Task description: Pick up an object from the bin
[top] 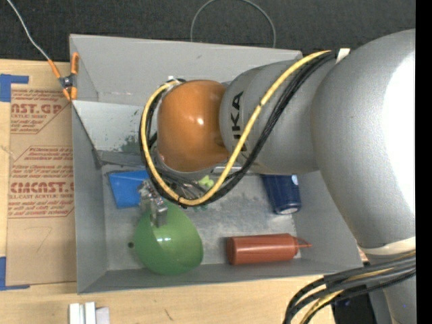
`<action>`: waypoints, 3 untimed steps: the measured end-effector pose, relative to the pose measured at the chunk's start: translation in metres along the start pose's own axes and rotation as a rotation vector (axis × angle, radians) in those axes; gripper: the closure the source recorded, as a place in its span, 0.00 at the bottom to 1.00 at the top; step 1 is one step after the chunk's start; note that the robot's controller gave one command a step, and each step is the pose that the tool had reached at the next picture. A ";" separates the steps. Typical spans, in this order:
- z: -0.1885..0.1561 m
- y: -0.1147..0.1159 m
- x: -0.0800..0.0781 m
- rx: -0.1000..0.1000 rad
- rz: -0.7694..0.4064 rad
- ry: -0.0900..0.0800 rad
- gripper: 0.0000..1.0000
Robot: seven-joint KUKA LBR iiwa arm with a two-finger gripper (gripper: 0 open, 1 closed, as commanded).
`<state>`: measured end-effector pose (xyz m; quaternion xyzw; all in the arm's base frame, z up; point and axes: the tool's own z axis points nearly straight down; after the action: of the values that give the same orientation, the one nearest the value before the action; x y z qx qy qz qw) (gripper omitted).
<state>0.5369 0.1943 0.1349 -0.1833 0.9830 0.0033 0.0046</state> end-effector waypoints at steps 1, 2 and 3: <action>0.010 0.011 0.039 -0.001 -0.198 -0.005 1.00; 0.010 0.011 0.039 -0.001 -0.198 -0.005 1.00; -0.062 0.030 0.046 -0.001 -0.273 -0.010 1.00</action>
Offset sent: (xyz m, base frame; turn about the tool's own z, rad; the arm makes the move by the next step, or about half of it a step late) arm 0.0000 0.0000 0.0000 0.0000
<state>0.4823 0.2048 0.1968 -0.3155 0.9489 0.0041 0.0097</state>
